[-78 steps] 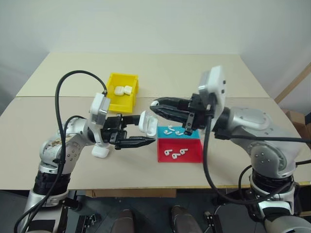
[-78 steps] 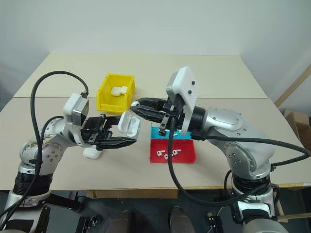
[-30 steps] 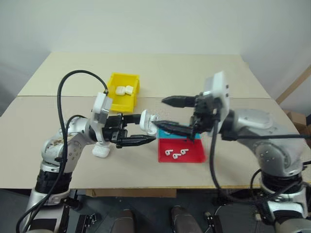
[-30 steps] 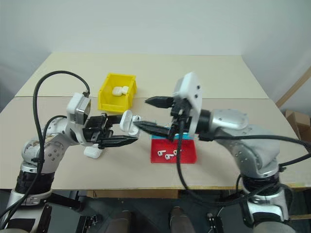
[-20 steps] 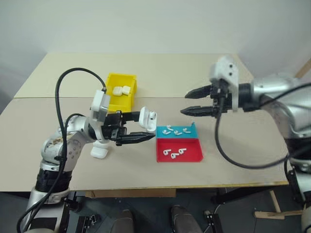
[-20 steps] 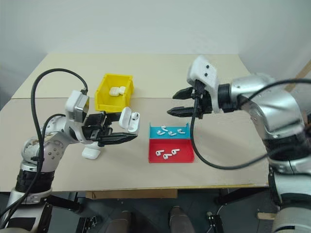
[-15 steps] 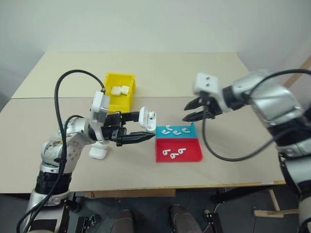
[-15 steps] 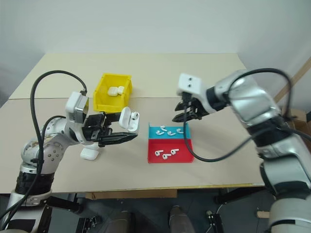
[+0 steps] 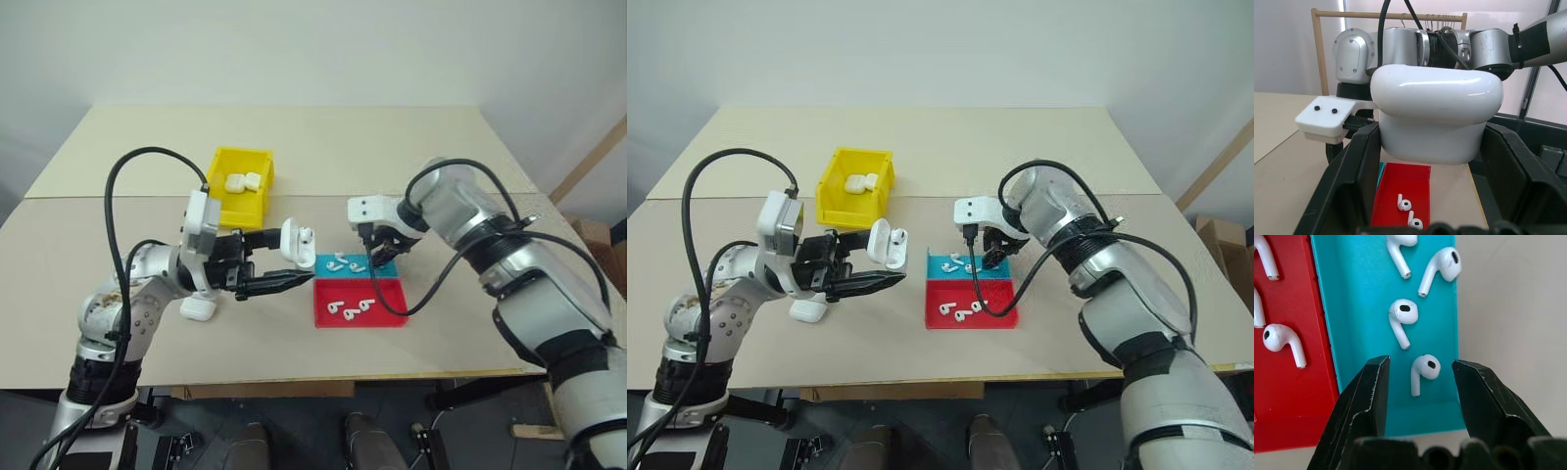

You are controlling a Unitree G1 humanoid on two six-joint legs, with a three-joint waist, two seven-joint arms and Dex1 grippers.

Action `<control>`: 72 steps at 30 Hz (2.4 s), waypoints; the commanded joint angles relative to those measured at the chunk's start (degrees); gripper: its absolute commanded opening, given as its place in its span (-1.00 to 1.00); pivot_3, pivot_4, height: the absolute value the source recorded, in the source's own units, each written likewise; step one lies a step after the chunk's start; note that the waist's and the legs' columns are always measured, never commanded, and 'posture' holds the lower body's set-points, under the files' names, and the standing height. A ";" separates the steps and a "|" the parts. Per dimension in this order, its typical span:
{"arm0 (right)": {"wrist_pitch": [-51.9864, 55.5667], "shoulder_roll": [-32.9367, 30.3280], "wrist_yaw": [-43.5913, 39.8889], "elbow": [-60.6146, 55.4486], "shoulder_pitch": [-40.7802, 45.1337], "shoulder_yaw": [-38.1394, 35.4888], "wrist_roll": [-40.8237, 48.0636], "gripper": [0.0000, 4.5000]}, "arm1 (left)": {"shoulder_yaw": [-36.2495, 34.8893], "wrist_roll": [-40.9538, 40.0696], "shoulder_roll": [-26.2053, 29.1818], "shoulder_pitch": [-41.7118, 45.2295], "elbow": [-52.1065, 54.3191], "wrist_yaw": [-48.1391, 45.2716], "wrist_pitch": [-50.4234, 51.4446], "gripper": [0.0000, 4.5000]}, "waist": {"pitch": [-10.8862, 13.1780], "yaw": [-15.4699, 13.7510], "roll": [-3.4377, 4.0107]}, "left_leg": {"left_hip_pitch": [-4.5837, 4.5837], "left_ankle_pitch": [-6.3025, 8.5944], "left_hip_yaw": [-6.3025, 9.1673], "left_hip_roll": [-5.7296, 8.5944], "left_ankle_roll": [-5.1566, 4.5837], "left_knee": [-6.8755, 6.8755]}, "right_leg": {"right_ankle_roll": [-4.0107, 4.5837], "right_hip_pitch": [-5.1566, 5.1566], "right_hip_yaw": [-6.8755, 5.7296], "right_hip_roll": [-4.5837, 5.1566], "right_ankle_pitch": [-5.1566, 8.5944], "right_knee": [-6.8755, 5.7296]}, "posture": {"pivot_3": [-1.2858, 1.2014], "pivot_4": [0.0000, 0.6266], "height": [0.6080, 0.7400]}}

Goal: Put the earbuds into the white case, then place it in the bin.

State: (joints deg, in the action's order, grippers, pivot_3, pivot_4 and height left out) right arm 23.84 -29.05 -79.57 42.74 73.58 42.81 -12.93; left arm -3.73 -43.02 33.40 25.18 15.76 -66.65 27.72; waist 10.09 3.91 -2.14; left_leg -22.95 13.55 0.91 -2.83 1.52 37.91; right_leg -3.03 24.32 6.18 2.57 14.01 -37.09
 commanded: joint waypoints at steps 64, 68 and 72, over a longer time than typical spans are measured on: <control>43.18 14.84 36.23 -75.81 -29.55 -52.00 53.90 -0.72 | 0.67 1.80 -1.89 13.60 -14.78 -8.13 -2.64 0.23 | 0.08 -0.58 0.25 | -0.15 -0.06 0.53 0.01 0.00 0.00 | 0.07 -0.10 -0.50 -0.02 -0.02 -0.01 | 0.03 -0.52 1.00; 41.62 13.56 37.28 -75.39 -30.26 -50.41 54.87 -0.72 | 0.49 2.11 -2.00 13.28 -14.24 -8.10 -2.67 0.23 | 0.08 -0.57 0.25 | -0.15 -0.06 0.54 0.01 0.00 0.00 | 0.07 -0.10 -0.51 -0.01 -0.02 0.00 | 0.03 -0.52 1.00; 39.75 11.95 37.64 -75.08 -30.87 -49.14 55.22 -0.72 | 0.29 2.09 -1.98 13.20 -13.89 -7.84 -2.48 0.23 | 0.08 -0.58 0.25 | -0.15 -0.06 0.54 0.01 -0.01 0.00 | 0.07 -0.10 -0.51 -0.02 -0.02 0.00 | 0.03 -0.52 1.00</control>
State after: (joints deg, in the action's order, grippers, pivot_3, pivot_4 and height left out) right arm 65.57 -16.66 -42.10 -31.52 42.68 -6.62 40.97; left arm -2.44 -40.51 31.49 37.64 0.22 -74.59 26.18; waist 10.16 3.33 -1.89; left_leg -23.11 13.49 1.45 -2.82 1.51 37.91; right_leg -2.96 24.22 5.67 2.56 13.99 -37.09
